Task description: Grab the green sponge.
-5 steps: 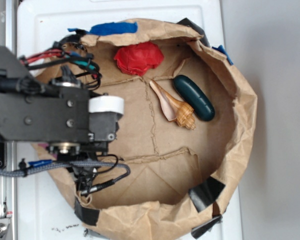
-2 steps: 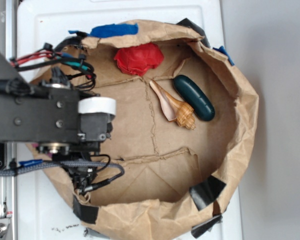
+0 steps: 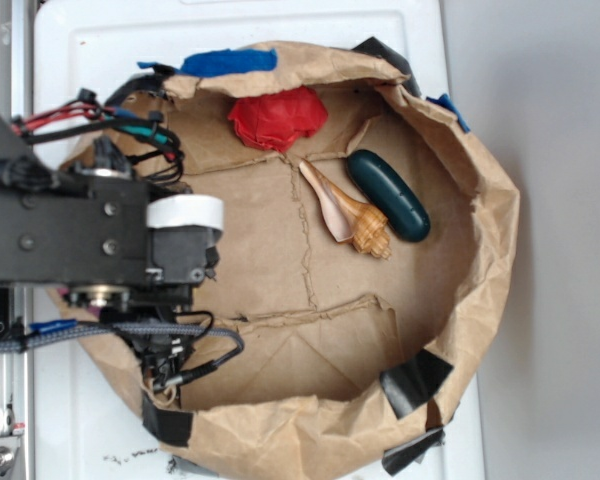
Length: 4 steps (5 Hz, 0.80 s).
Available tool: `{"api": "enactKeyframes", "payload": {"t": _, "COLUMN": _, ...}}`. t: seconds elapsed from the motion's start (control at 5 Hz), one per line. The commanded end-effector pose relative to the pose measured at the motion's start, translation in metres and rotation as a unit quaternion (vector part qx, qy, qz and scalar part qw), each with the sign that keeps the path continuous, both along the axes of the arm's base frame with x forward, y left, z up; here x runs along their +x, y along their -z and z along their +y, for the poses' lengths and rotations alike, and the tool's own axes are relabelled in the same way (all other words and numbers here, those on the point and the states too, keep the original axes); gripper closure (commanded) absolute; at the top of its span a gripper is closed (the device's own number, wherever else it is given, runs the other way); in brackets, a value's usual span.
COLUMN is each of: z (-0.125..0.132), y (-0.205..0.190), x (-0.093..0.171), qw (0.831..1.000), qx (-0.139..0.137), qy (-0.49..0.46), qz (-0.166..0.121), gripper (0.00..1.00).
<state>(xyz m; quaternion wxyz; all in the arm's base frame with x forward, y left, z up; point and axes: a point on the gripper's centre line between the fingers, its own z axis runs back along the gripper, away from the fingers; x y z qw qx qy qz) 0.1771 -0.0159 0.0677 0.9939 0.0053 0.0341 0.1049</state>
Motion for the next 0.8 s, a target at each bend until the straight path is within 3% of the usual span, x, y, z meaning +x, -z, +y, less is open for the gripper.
{"api": "enactKeyframes", "payload": {"t": 0.0, "z": -0.0106, "y": 0.0123, "x": -0.0029, "qw": 0.999, "qx": 0.010, "qy": -0.017, "qz": -0.026, "gripper": 0.00}}
{"api": "enactKeyframes", "payload": {"t": 0.6, "z": -0.0121, "y": 0.0171, "x": -0.0060, "qw": 0.999, "qx": 0.023, "qy": -0.028, "qz": -0.038, "gripper": 0.00}}
